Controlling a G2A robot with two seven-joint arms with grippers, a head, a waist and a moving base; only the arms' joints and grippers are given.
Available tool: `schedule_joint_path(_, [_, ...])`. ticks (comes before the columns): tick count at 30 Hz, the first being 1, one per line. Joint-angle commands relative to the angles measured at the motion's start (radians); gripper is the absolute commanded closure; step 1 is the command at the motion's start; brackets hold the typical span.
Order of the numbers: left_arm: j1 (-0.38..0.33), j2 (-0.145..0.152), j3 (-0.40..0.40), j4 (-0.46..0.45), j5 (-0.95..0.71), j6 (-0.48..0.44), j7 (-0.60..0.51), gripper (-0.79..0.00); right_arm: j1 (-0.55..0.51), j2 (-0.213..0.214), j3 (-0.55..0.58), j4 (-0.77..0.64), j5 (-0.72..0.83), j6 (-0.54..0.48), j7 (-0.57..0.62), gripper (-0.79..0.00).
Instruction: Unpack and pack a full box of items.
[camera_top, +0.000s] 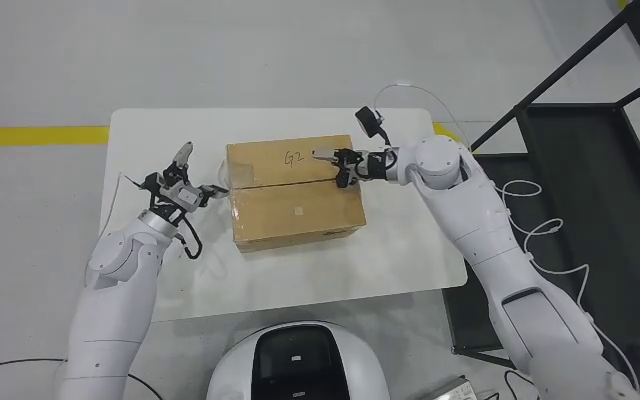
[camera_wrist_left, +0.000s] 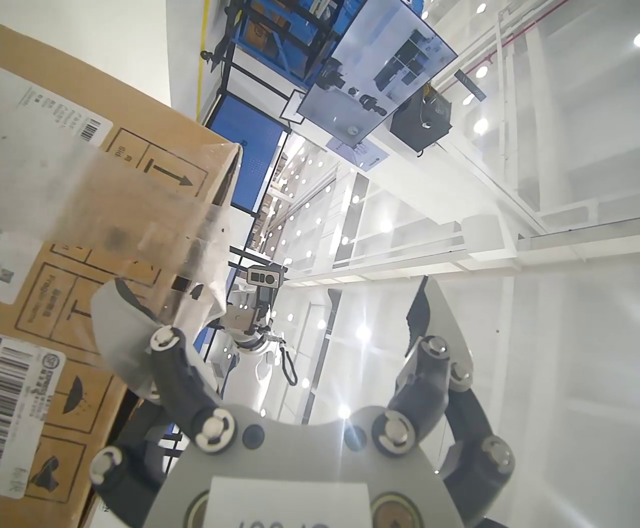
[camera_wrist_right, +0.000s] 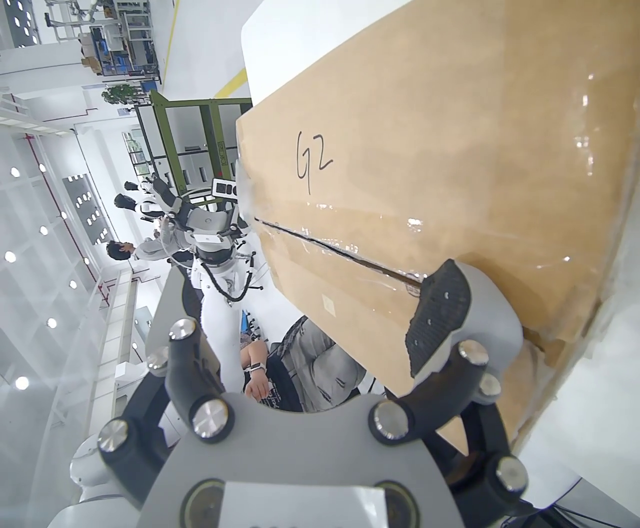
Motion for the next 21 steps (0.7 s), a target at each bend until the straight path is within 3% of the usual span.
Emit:
schedule_joint_path(1, [0.000,0.000,0.002,-0.006,0.000,0.001,0.003,-0.785,0.002,-0.001,-0.003,0.003,0.000,-0.001,-0.001,-0.785])
schedule_joint_path(16, [0.004,-0.005,0.041,-0.057,0.026,-0.029,0.007,-0.785,0.004,-0.002,-0.011,0.012,0.012,-0.014,0.000,-0.785])
schedule_joint_path(21, [0.024,-0.003,-0.003,-0.093,-0.027,-0.087,0.000,-0.785,0.006,-0.003,-0.015,0.017,0.017,-0.019,0.000,-0.785])
